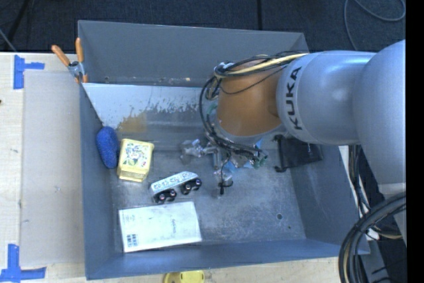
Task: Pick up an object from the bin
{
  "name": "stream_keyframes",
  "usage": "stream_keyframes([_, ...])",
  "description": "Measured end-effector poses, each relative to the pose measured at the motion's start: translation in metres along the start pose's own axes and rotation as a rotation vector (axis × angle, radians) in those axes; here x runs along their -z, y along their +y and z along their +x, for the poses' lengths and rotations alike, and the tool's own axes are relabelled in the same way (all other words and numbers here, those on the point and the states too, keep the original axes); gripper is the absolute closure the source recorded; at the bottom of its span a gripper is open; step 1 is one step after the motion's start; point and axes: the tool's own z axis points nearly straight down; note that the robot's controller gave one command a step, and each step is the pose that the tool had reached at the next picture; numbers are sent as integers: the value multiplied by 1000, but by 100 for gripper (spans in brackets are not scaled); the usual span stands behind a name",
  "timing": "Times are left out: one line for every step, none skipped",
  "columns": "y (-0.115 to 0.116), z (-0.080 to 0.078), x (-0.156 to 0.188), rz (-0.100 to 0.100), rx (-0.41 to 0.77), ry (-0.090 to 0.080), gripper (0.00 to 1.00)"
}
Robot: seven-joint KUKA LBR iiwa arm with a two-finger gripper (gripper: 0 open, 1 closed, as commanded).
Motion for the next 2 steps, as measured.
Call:
stream_keyframes([0,0,0,0,-1,0,0])
stream_keyframes([20,-2,0,3,-77,1,0])
